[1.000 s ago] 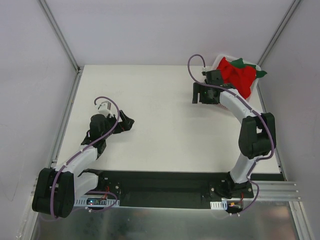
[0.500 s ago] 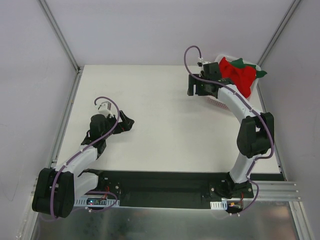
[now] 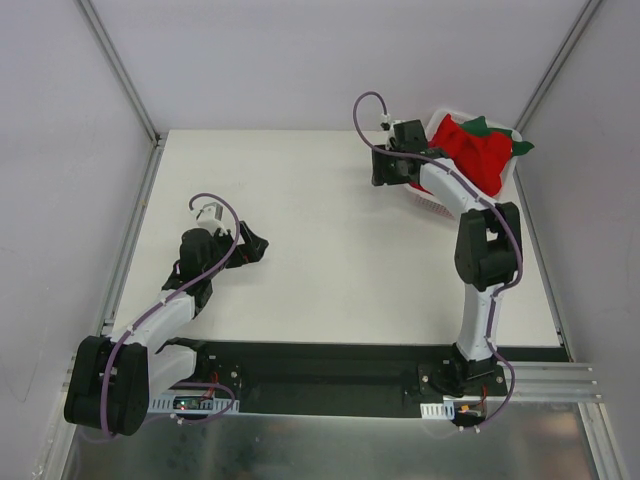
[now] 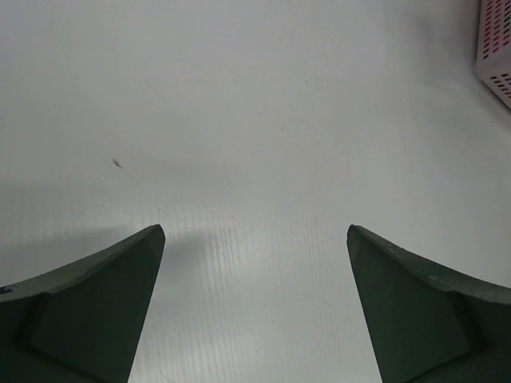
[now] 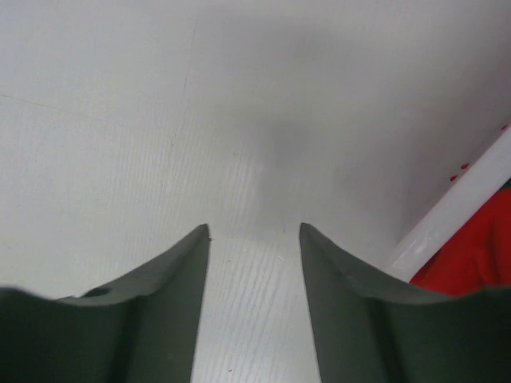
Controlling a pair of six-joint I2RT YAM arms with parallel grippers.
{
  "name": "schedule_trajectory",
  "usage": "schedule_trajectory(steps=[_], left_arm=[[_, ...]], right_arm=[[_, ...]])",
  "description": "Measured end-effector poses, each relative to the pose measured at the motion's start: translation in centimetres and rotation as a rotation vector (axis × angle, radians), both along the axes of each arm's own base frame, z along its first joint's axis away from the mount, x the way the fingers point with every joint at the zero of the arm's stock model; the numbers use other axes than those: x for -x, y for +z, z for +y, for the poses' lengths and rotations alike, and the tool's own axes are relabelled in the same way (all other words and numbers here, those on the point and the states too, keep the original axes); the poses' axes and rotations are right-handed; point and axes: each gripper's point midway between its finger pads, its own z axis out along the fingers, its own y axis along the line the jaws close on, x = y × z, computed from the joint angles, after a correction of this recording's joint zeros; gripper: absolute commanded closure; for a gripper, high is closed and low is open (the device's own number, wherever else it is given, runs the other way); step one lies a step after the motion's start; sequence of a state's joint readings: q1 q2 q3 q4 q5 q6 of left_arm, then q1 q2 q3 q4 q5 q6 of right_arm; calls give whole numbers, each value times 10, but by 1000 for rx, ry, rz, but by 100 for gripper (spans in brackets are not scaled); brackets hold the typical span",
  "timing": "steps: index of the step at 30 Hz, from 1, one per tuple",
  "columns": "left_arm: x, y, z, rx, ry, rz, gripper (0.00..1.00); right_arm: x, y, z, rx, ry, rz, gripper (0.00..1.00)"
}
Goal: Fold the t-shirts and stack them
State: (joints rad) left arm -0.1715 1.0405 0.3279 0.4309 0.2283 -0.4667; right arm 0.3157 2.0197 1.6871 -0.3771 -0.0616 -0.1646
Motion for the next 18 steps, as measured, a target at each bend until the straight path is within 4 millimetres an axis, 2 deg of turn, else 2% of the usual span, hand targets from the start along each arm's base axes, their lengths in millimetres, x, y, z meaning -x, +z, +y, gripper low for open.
schedule_trajectory(steps=[1, 3, 4, 7, 14, 18], left_arm=[[0, 0, 0, -2, 0, -1, 1], [0, 0, 0, -5, -1, -2, 1], [0, 0, 1, -6, -1, -2, 1], [0, 0, 1, -7, -1, -3, 1], [0, -1, 1, -8, -2, -2, 1], [0, -1, 1, -9, -2, -2, 1]], right_arm=[[-3, -1, 1, 0, 2, -1, 62], [-11, -1, 4, -1, 8, -10, 69], [-14, -1, 5, -1, 8, -13, 77], [-21, 0, 7, -2, 8, -24, 87], [-24, -8, -8, 67, -49, -19, 98], [-23, -13, -24, 131, -100, -9, 99]])
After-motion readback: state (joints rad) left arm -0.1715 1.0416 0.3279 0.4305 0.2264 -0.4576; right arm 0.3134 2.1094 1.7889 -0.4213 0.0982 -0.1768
